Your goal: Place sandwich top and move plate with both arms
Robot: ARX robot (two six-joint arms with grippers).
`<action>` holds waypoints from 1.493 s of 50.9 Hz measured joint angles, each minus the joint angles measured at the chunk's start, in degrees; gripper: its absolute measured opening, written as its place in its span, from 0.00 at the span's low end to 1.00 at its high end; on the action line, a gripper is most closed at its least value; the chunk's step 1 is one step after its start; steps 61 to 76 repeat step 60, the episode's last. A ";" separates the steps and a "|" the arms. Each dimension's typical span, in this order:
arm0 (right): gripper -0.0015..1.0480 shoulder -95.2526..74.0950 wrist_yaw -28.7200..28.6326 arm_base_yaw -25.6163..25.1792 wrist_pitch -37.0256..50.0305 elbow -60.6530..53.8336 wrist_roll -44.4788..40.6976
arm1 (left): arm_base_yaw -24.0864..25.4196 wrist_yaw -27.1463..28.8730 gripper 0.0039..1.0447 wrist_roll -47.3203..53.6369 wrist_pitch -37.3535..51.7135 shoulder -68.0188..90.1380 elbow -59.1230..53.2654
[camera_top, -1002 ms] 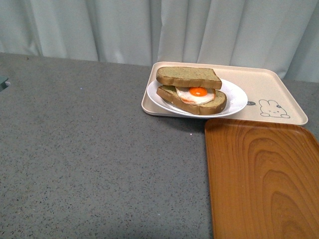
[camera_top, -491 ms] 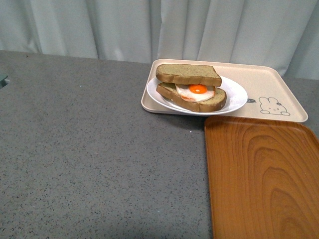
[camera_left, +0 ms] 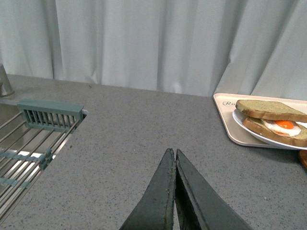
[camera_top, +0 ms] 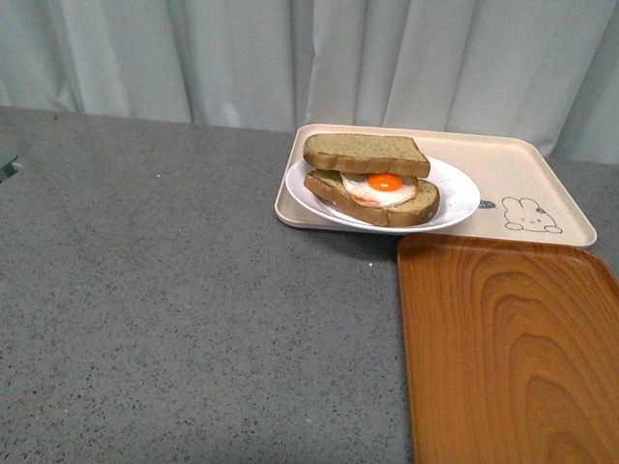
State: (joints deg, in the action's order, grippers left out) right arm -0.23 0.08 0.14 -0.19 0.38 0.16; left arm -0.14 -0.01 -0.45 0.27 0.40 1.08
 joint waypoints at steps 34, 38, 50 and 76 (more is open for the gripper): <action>0.91 0.00 0.02 0.00 0.00 0.00 0.00 | 0.00 0.02 0.40 0.00 -0.24 -0.13 -0.02; 0.91 0.00 0.02 0.00 0.00 0.00 0.00 | 0.00 0.00 0.54 0.00 -0.24 -0.13 0.00; 0.91 0.00 0.02 0.00 0.00 0.00 0.00 | 0.00 0.00 0.93 0.00 -0.24 -0.13 -0.02; 0.91 0.00 0.02 0.00 0.00 0.00 0.00 | 0.00 0.00 0.94 0.09 -0.24 -0.13 0.00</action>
